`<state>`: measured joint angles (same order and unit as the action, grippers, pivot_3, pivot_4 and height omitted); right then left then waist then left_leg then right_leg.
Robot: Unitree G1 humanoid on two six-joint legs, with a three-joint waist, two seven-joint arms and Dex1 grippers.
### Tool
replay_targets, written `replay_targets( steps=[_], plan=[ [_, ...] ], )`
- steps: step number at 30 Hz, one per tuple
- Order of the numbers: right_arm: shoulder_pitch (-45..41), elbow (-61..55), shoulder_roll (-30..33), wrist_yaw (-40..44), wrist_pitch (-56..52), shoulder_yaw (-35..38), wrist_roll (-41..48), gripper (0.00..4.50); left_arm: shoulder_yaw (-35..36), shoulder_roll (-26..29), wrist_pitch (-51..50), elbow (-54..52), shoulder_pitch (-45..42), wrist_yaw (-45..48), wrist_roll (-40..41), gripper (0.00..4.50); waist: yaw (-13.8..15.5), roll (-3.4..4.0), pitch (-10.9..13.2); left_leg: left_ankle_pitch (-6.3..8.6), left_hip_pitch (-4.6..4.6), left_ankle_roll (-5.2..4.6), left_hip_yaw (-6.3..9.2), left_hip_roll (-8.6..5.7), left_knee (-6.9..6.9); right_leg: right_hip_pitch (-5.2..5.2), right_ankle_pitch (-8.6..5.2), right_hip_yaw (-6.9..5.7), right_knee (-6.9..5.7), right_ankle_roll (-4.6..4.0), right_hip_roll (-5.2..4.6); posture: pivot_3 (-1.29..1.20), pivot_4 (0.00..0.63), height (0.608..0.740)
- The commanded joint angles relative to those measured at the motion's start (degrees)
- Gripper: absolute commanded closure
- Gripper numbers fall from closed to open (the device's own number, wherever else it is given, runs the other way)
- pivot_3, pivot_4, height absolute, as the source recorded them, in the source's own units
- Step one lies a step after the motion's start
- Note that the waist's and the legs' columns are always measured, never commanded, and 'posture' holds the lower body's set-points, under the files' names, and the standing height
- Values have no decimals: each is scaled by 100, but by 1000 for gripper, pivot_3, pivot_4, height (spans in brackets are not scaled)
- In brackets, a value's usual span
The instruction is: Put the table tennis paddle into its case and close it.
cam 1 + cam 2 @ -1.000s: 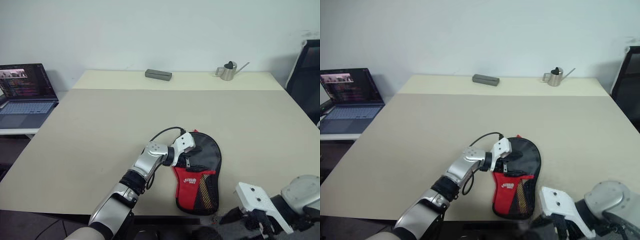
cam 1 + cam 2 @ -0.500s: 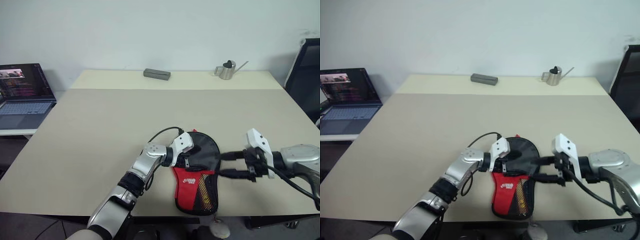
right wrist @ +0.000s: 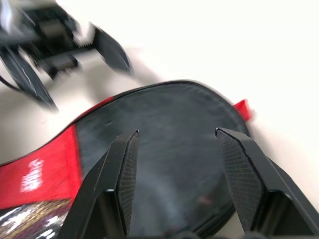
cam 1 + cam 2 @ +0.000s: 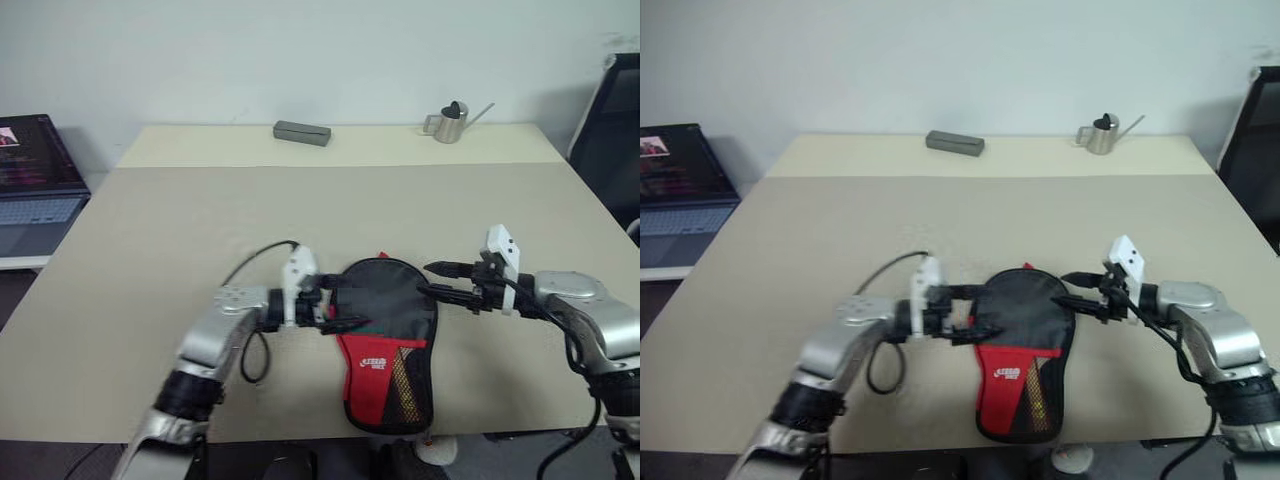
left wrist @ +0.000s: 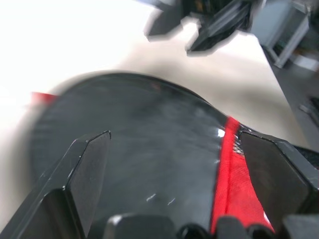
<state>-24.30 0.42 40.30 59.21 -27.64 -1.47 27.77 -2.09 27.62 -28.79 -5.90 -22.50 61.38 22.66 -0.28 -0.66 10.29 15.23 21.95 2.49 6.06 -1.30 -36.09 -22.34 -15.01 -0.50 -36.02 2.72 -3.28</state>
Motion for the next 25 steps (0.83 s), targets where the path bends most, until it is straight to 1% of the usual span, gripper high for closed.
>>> replay_targets(
  steps=[1, 6, 12, 14, 18, 22, 25],
  plan=[
    [-243, 278, -83, 177, 338, 50, -124, 1816, 397, 180, -72, -363, 148, -152, 293, 0, 4, 0, 9, 0, 0, 0, -1, 0, 0, 0, 0, 0, 0, 0, 0, 0, 150, 740],
    [-715, 1355, -276, 338, 790, 169, -318, 1816, 842, 513, 80, -704, 646, -425, 293, 0, 9, -9, 24, 0, 2, 0, -8, 0, -2, 1, 1, -1, 0, -2, -5, 0, 150, 740],
    [-1517, 2984, -246, 692, 1396, 230, -632, 1816, 1131, 482, 35, -1286, 997, -1173, 272, 0, 11, -8, 29, -1, 0, 1, -16, 0, -2, 1, 1, -2, -2, -6, -5, 0, 150, 740],
    [-1779, 3511, -167, 831, 1633, 240, -772, 1816, 1090, 416, 18, -1428, 1000, -1450, 212, 0, 11, -8, 29, -1, 1, 1, -24, 0, -3, 1, 2, -1, -3, -6, -6, 0, 150, 740],
    [-2269, 4315, -136, 793, 2020, 328, -982, 1816, 907, 457, 138, -1595, 1085, -1723, 9, 0, 11, -8, 29, -1, 1, 2, -34, -1, -6, 1, 2, 3, -5, -7, -9, 0, 150, 740],
    [-2442, 4538, -278, 750, 2220, 313, -1129, 1816, 910, 445, 245, -1587, 1231, -1876, -31, 0, 8, -8, 29, -1, -1, 2, -37, -1, -6, 0, 3, 4, -7, -8, -8, 0, 150, 740],
    [-2641, 4824, -351, 761, 2315, 309, -1225, 1816, 811, 408, 372, -1481, 1266, -2049, -220, 0, -5, -7, 29, -1, -4, 2, -43, 0, -6, 0, 3, 9, -9, -9, -8, 0, 150, 740]
  ],
)
